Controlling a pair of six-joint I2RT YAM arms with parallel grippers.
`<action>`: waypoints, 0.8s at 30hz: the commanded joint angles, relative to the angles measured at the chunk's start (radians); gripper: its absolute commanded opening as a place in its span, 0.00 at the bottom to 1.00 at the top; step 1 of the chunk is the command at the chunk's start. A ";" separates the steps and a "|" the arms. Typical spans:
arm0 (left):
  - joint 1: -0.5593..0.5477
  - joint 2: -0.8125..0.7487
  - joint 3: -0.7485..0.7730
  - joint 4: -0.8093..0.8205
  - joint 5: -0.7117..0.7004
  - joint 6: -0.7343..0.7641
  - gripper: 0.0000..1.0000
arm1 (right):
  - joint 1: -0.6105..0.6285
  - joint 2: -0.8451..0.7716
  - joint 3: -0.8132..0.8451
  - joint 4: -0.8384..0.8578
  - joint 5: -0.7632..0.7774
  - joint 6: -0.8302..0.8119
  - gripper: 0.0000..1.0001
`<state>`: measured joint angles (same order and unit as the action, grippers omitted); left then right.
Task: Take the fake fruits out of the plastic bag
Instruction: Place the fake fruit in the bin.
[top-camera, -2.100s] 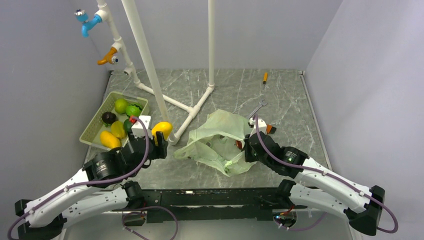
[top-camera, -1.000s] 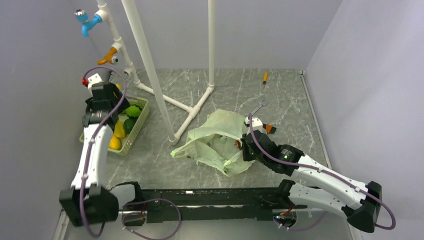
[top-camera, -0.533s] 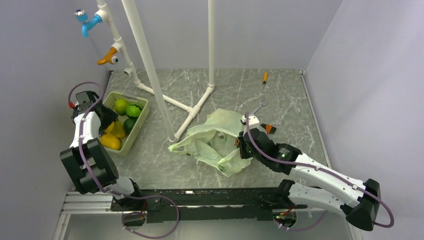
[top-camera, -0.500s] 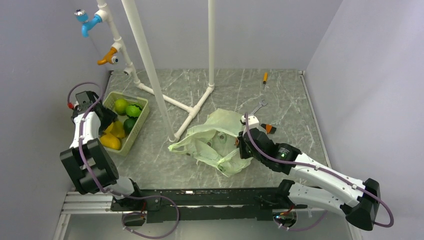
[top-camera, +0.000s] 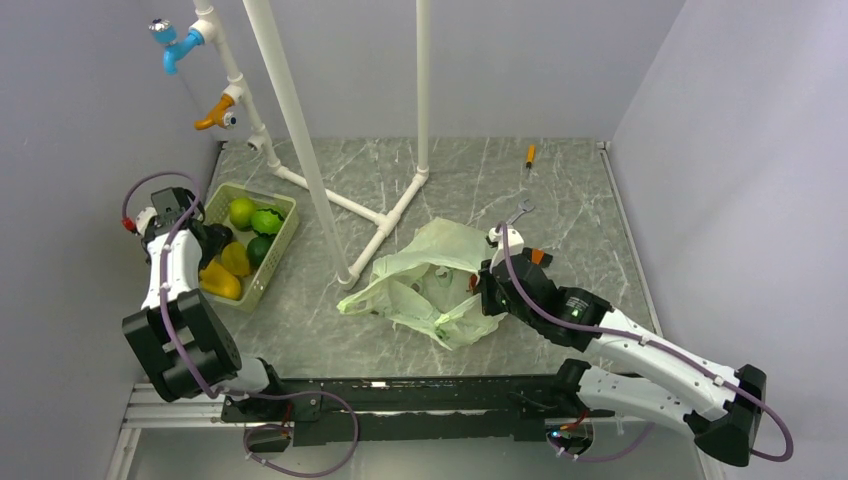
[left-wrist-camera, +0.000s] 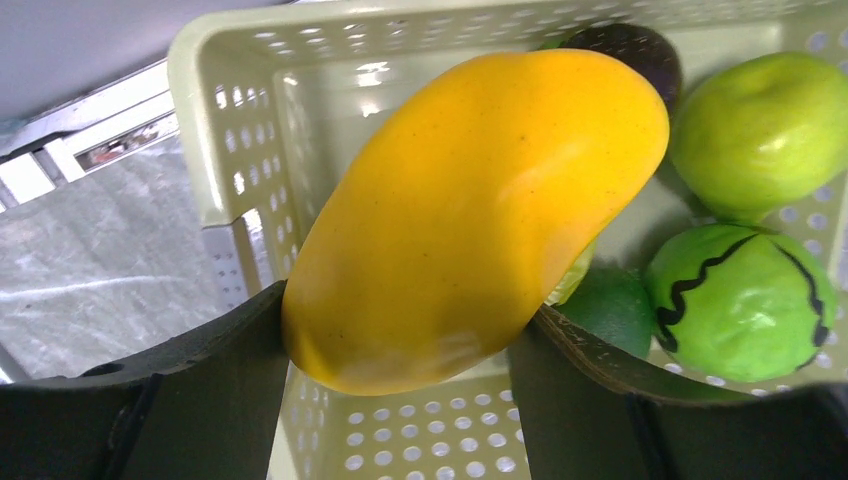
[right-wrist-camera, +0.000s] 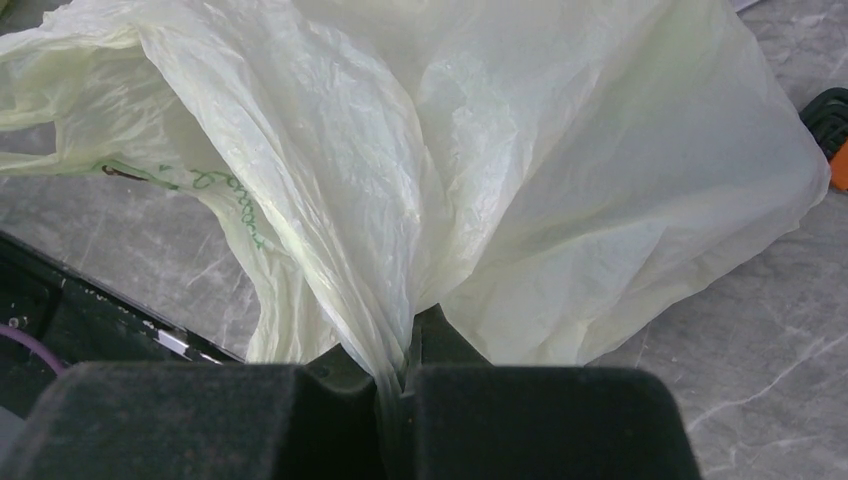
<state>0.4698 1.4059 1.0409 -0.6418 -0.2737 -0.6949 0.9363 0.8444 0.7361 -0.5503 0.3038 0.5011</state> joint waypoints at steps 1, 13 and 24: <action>0.006 -0.068 -0.026 -0.026 -0.071 -0.046 0.67 | 0.000 -0.023 0.043 0.006 -0.017 0.019 0.00; 0.004 -0.131 -0.037 0.003 -0.069 -0.020 0.99 | 0.000 0.000 0.067 0.009 -0.019 0.008 0.00; -0.143 -0.218 -0.014 0.064 0.037 0.160 0.99 | 0.000 -0.011 0.053 0.017 -0.013 0.015 0.00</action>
<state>0.3836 1.2579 0.9939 -0.6304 -0.3080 -0.6357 0.9363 0.8501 0.7589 -0.5587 0.2852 0.5083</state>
